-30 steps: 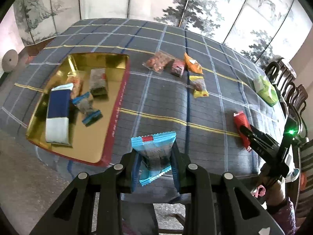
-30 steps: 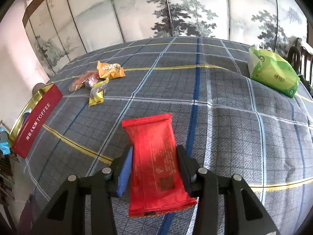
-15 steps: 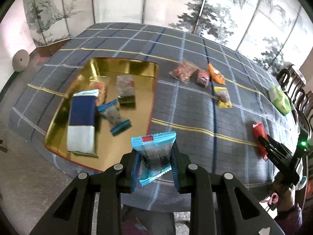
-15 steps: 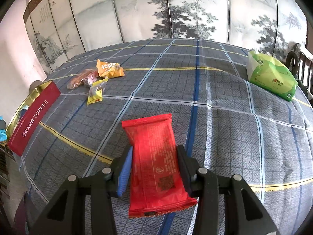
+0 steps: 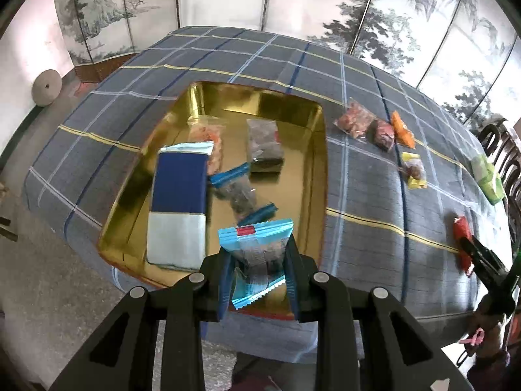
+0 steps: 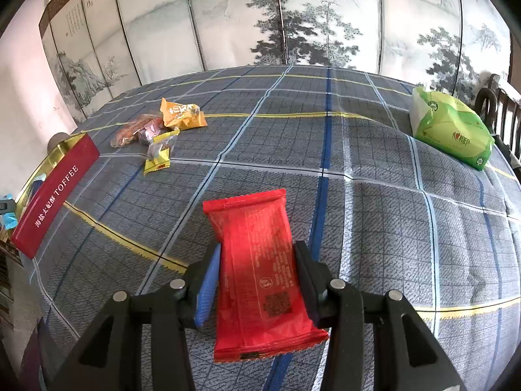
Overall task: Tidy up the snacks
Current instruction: 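Lower the blue candy into the tin and open the left gripper while the right gripper holds the red bar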
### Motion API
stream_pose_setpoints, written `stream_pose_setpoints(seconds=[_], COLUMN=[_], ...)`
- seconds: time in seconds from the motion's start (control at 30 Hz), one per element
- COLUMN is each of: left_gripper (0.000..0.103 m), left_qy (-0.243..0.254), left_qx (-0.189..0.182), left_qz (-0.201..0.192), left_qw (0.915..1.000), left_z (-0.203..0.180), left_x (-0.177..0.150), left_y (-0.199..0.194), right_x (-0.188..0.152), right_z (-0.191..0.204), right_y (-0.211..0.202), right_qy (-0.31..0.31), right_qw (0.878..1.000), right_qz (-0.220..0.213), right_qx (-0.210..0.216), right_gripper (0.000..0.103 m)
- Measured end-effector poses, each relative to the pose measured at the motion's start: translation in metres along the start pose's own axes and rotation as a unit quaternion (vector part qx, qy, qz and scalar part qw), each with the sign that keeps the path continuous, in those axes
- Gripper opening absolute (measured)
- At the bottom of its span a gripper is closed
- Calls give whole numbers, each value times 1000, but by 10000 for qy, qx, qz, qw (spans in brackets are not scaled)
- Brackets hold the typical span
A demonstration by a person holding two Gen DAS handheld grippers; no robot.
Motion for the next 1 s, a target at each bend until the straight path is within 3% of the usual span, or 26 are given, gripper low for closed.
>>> stream_pose_setpoints(seconds=[1.0], left_gripper=[29], left_qy=[41], left_qx=[191], left_qz=[180], left_qw=[9996], left_z=[10], left_x=[5], left_y=[38], right_x=[0], right_z=[0], right_y=[0], right_qy=[-4], right_qw=[10000], right_qz=[-6], right_qx=[-3], right_gripper=[45])
Point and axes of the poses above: each gripper's, at about its wrist camera, not at the fingertips, and y roughly the way its jaws point, z to its left, x to its top, the point moved 9 cm from there along y, roughly the way its jaws point, and after that the axes turned 2 degrees about x, right-handed, at the moved point
